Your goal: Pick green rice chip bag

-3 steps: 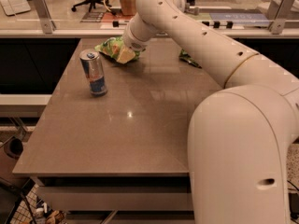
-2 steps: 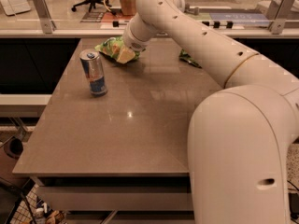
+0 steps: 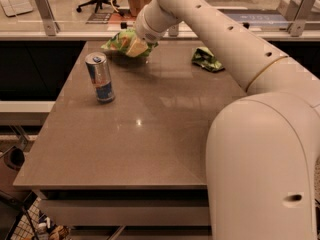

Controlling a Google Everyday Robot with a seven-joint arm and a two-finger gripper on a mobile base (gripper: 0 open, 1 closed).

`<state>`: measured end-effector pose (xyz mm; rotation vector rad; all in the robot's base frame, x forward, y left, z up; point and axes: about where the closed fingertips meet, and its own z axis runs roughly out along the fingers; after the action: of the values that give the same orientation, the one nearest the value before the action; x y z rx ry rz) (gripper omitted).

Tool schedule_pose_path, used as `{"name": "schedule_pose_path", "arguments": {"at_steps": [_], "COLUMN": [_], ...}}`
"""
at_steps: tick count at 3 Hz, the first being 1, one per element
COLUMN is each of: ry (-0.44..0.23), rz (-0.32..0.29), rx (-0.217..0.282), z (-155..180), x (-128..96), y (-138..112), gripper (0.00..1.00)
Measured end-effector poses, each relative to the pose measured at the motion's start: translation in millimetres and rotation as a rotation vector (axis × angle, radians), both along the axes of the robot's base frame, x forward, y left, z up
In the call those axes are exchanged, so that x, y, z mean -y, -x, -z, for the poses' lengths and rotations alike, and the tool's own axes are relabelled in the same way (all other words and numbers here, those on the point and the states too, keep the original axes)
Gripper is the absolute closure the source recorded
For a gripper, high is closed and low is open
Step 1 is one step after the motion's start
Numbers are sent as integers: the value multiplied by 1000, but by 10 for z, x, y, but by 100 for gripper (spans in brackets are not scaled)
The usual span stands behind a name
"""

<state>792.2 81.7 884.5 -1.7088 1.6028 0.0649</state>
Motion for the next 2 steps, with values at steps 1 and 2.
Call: {"name": "schedule_pose_path", "arguments": {"at_steps": [1,2], "ry": [-30,-67], "rz": [9,23], "rx": [34,67], "z": [-321,-572], "x": [152,315], "y": [46,100], "gripper": [100,100]}}
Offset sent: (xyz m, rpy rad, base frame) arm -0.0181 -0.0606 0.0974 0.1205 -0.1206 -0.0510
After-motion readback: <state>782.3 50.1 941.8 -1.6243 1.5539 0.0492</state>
